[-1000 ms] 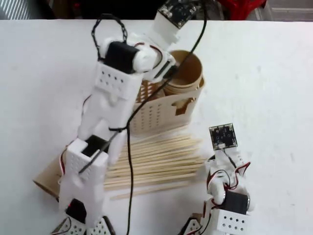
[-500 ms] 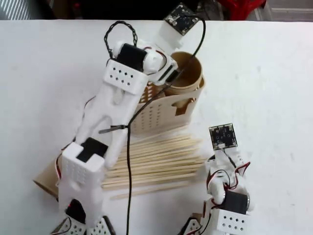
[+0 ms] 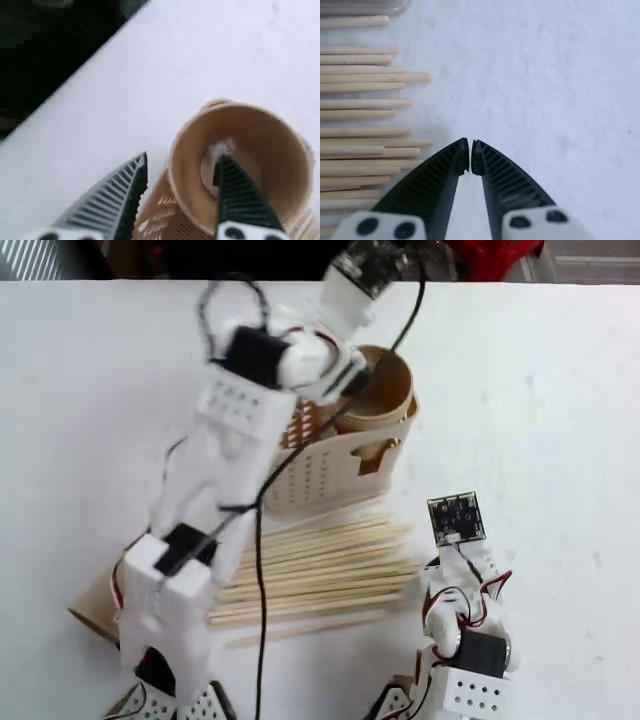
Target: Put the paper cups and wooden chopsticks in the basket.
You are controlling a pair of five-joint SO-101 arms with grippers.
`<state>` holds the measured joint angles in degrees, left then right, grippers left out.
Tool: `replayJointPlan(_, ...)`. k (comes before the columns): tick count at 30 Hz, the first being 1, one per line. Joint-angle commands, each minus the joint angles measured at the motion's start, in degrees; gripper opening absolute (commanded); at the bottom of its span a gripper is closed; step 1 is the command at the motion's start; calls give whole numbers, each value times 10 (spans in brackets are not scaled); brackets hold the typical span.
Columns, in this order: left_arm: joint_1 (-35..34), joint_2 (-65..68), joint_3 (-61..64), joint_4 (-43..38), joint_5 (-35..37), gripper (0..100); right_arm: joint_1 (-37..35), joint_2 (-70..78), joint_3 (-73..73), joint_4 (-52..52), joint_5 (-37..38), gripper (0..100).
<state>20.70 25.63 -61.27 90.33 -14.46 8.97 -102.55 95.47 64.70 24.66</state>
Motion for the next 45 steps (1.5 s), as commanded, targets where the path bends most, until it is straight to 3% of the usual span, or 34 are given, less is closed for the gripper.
replayJointPlan(1,-20,-73,-163,73,-38,225,-3,-7,3,-12,-2,25)
replayJointPlan(4,-87,-101,-204,127,-38,225,-3,-7,3,-12,-2,25)
replayJointPlan(6,-172,-138,-175,123,-38,225,-3,-7,3,-11,-2,25)
replayJointPlan(12,-402,-281,81,123,-50,225,-3,-7,3,-12,-2,25)
replayJointPlan(17,-545,-436,400,120,-207,226,-7,-7,3,-12,-2,25)
replayJointPlan(22,-661,-612,695,113,-419,229,-21,-7,8,-12,4,25)
replayJointPlan(27,-789,-781,923,-3,-573,230,-21,-7,8,-10,26,25)
replayJointPlan(31,-820,-851,1084,-22,-672,232,-21,-7,8,-10,28,25)
replayJointPlan(36,-810,-880,1200,-55,-685,260,-18,-7,8,-9,28,25)
replayJointPlan(40,-793,-881,1262,-135,-667,260,-18,-7,9,-9,28,25)
replayJointPlan(45,-732,-881,1291,-244,-559,264,-20,-7,9,-9,28,25)
